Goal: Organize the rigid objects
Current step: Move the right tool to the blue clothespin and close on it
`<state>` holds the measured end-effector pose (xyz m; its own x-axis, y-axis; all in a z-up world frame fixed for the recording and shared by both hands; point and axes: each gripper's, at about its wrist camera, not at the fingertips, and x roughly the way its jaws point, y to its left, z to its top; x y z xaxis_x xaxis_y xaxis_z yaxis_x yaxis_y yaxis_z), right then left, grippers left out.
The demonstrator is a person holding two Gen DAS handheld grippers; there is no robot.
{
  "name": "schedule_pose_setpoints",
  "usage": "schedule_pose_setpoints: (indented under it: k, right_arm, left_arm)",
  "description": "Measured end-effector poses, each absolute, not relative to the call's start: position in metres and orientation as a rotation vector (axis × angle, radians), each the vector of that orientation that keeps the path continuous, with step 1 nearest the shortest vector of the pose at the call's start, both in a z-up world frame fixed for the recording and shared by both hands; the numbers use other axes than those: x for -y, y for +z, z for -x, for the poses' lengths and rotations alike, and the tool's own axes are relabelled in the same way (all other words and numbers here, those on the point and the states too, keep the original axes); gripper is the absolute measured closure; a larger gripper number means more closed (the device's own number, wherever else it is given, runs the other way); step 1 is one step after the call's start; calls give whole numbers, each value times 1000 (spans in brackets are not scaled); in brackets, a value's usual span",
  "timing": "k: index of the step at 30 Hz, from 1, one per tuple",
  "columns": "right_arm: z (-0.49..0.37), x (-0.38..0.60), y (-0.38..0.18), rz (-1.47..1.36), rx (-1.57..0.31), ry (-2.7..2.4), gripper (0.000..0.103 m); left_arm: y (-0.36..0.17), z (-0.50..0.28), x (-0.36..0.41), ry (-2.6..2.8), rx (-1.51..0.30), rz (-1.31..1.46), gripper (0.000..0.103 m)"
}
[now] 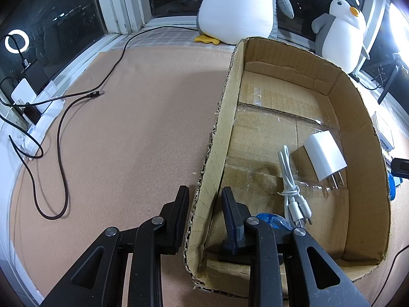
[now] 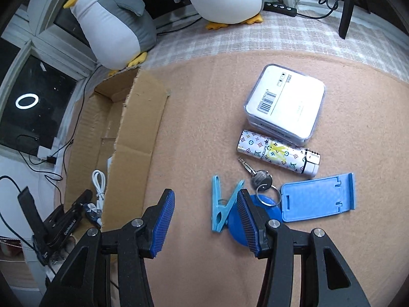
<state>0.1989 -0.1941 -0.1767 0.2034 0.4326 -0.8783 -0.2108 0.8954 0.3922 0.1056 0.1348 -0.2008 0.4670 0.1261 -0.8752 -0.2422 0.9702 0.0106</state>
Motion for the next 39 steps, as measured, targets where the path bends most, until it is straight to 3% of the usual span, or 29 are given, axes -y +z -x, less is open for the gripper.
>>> schedule_pose_setpoints:
  k: [16,26,28,33,39]
  right_arm:
    - [-207,170,-191,-102,-1327,475,56]
    - [-186,151,-196,101,-1294,486,57]
    - [-180,147,-197,153,-1272,477,60]
    - [-175,146,-197,189,-1247,453,83]
    - [-174,153,-195,142,-1240,452,83]
  left_arm:
    - [-201,-106,-134,227,-1061,119,75]
    - [-201,-106,-134,228,-1060,120,75]
    - [-201,-106,-134,228,-1060,120,75]
    - [-201,-107,-134,229,-1059,118,75]
    - [-201,-106,-134,229,-1059,117,75]
